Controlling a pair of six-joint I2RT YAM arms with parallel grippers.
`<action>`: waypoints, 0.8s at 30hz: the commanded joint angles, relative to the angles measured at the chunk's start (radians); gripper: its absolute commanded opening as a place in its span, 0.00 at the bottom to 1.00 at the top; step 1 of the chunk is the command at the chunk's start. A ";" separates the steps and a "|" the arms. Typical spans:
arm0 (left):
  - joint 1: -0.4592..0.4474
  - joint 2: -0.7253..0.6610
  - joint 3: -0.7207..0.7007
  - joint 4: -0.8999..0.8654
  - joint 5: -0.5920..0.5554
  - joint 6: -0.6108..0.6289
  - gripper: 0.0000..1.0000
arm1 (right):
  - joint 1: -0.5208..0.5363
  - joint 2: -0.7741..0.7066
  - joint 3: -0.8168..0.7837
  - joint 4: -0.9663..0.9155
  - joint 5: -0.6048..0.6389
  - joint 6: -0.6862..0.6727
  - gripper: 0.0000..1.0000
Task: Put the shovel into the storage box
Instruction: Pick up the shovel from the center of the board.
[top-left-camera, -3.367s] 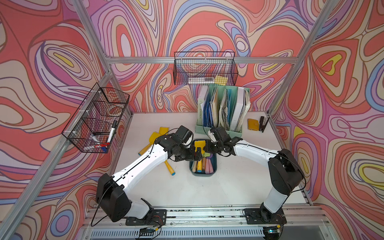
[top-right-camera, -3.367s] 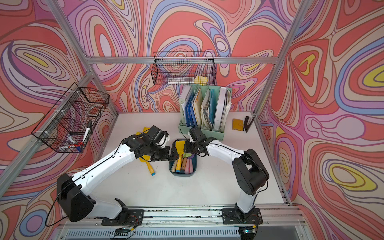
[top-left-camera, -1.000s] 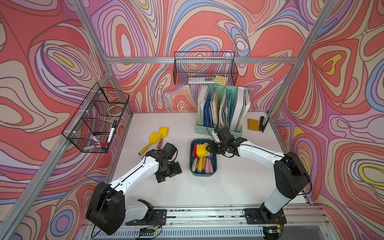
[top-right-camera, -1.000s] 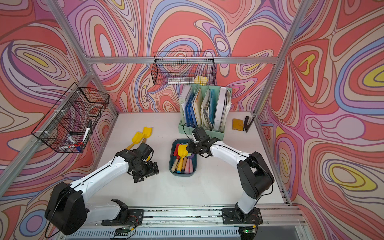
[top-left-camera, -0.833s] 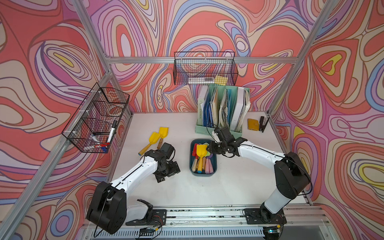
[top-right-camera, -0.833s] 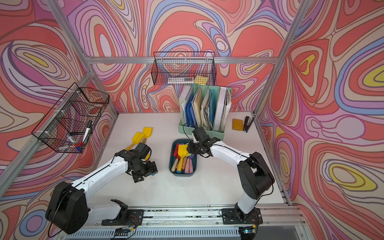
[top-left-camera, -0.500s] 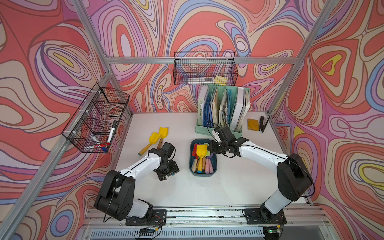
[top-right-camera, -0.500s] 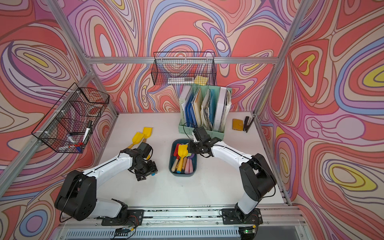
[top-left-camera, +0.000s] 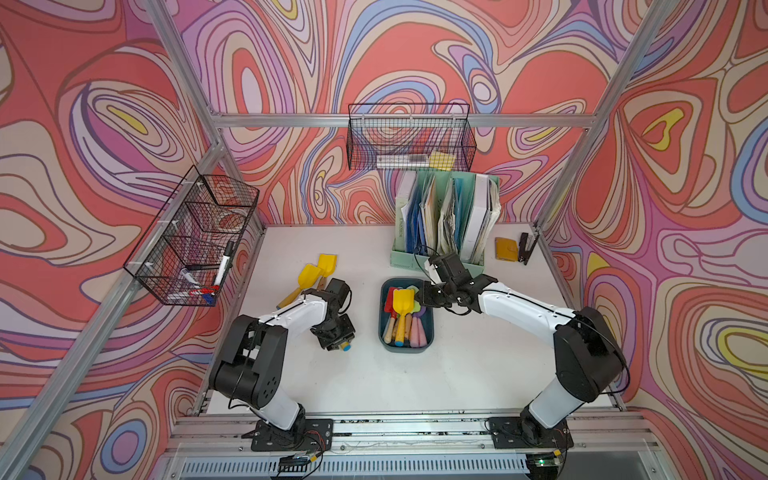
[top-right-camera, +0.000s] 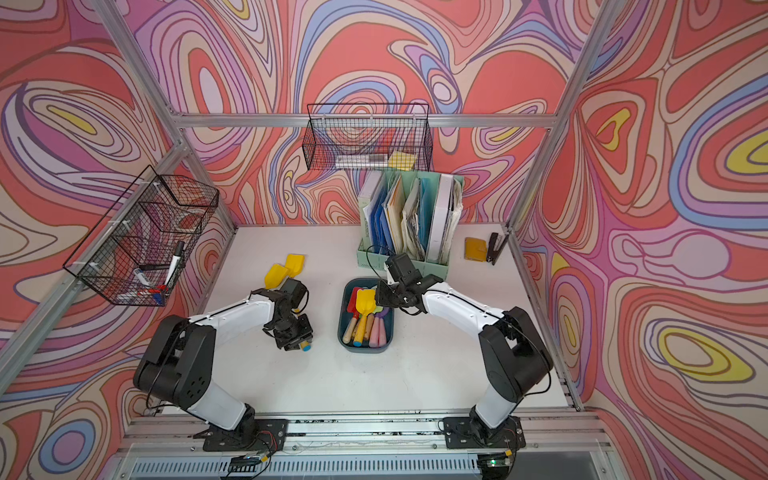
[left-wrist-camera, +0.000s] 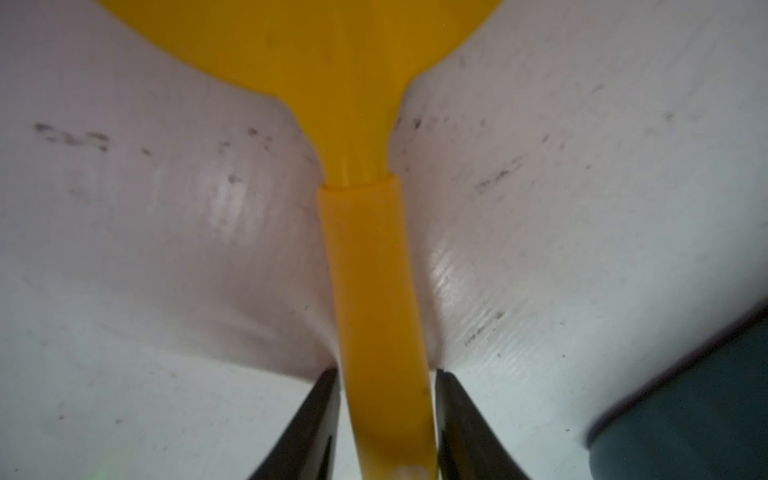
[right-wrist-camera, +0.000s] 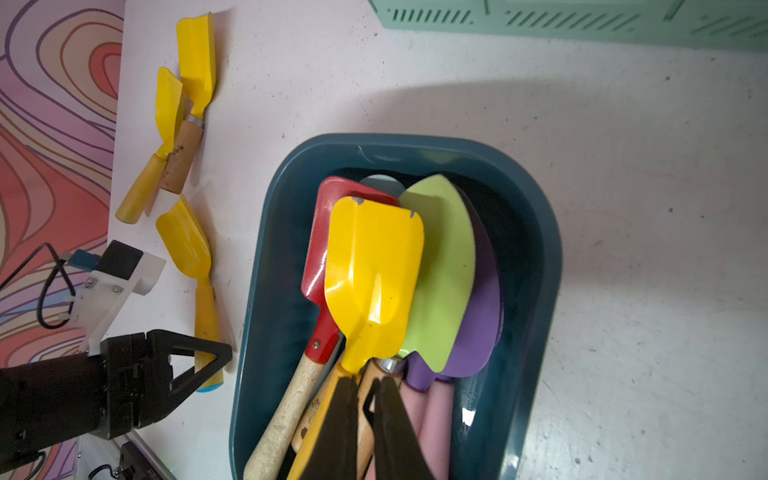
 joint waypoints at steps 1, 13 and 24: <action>0.006 0.012 0.020 0.005 -0.015 0.014 0.29 | -0.001 -0.003 0.012 -0.009 0.001 -0.011 0.11; 0.004 -0.064 0.001 -0.029 0.007 0.003 0.02 | -0.001 -0.016 0.007 0.001 -0.004 -0.003 0.11; -0.067 -0.205 0.060 -0.093 0.086 0.081 0.00 | -0.001 -0.027 0.010 0.035 -0.056 0.031 0.16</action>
